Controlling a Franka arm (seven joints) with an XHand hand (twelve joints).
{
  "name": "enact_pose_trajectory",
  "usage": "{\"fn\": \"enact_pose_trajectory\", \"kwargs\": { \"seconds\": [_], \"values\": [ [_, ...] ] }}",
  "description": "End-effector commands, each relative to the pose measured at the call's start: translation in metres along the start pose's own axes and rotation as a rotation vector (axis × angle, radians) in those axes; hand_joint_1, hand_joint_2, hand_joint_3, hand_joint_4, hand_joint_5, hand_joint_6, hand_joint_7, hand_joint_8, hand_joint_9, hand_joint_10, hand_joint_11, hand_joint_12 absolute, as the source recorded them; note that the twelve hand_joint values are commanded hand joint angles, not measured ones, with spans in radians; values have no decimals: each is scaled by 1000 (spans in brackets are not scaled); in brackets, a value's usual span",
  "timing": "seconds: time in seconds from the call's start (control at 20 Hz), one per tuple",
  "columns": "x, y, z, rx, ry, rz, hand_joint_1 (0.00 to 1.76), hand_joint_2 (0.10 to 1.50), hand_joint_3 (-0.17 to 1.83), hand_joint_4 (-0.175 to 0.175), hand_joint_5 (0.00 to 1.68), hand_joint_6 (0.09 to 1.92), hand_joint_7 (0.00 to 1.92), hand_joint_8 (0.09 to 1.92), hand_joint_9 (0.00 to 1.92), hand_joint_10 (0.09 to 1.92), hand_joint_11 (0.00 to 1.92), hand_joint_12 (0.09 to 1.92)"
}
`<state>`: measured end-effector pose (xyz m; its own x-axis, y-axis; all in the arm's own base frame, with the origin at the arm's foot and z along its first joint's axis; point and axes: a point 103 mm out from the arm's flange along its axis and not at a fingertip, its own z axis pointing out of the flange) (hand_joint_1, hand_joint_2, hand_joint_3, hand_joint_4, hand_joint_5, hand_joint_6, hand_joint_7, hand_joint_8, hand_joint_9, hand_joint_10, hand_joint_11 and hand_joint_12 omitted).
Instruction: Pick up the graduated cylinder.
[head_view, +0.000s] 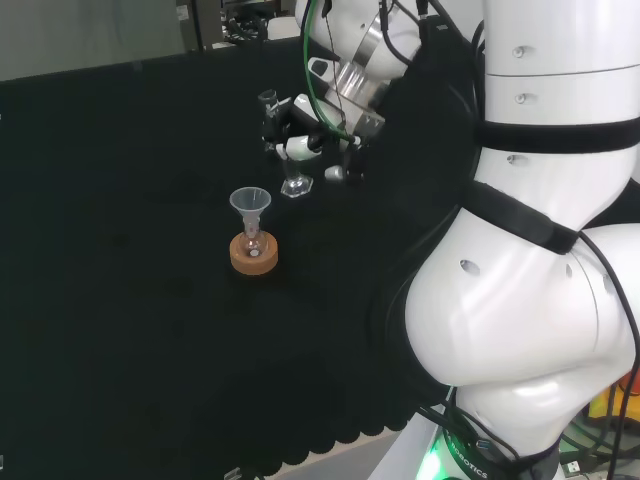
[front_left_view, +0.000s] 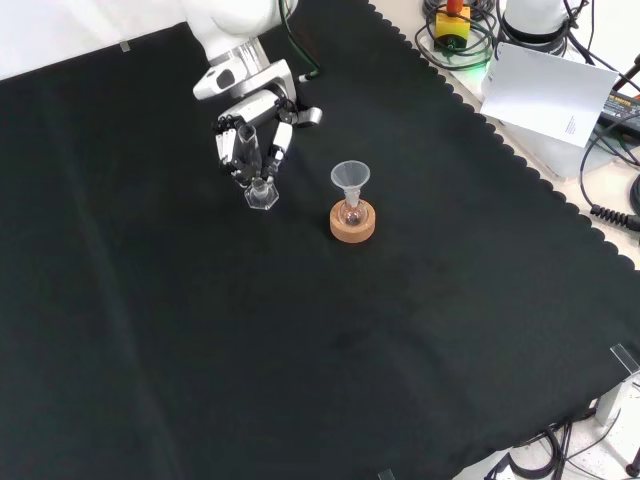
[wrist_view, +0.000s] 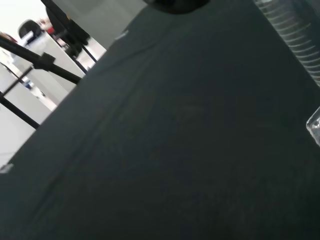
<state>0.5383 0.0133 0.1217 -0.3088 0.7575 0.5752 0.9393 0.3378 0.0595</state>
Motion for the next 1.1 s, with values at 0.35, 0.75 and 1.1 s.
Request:
{"fn": "enact_pose_trajectory", "kwargs": {
  "seconds": [0.35,0.75,1.1],
  "values": [
    [17,-12,-23,77,-114,2,1247,1148,-2,-175,901,1098,937,1100,1415,93,1204,845],
    [31,-31,-35,195,-219,36,1250,1140,-2,-175,916,1076,953,1076,1431,87,1212,838],
    [44,-60,-44,250,-287,75,1251,1138,-2,-175,919,1072,956,1072,1434,87,1211,835]
  ]
}}
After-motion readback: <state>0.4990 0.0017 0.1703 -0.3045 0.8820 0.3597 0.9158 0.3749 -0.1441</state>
